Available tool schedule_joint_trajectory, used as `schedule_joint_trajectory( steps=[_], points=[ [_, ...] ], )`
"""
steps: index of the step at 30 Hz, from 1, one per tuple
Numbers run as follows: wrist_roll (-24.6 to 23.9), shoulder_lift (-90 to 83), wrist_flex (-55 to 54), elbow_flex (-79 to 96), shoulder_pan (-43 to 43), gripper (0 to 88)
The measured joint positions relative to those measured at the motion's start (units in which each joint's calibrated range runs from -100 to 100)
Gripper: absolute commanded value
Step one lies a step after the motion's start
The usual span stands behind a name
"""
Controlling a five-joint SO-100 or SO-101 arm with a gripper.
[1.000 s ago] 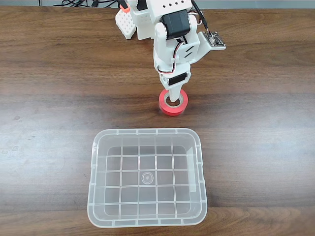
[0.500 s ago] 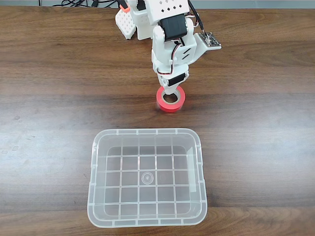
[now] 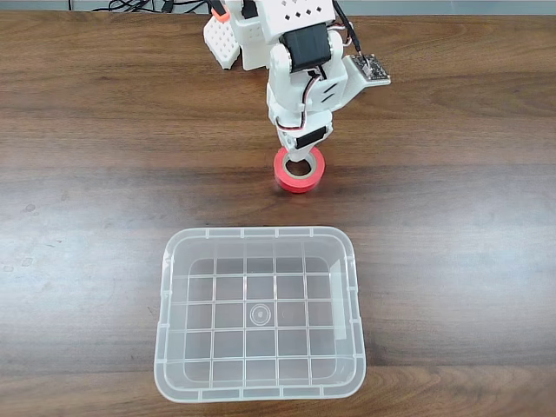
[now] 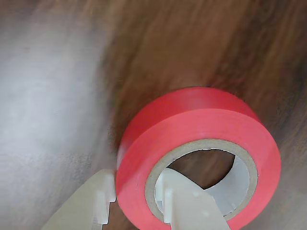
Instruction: Grab the tape and place it in the box.
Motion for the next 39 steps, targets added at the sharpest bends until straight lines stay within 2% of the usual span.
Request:
schedule_joint_trajectory(
  steps=[13,24,31,39],
  points=[
    [-0.1,-18.8,21.8,-17.5,0.0,7.1],
    [1.1,-26.3,25.9,-19.7,2.3,7.1],
    [3.4,-24.2,25.9,-29.6,9.5,7.1],
    [3.1,-4.4,25.9,-50.6,13.7,7.1]
  ],
)
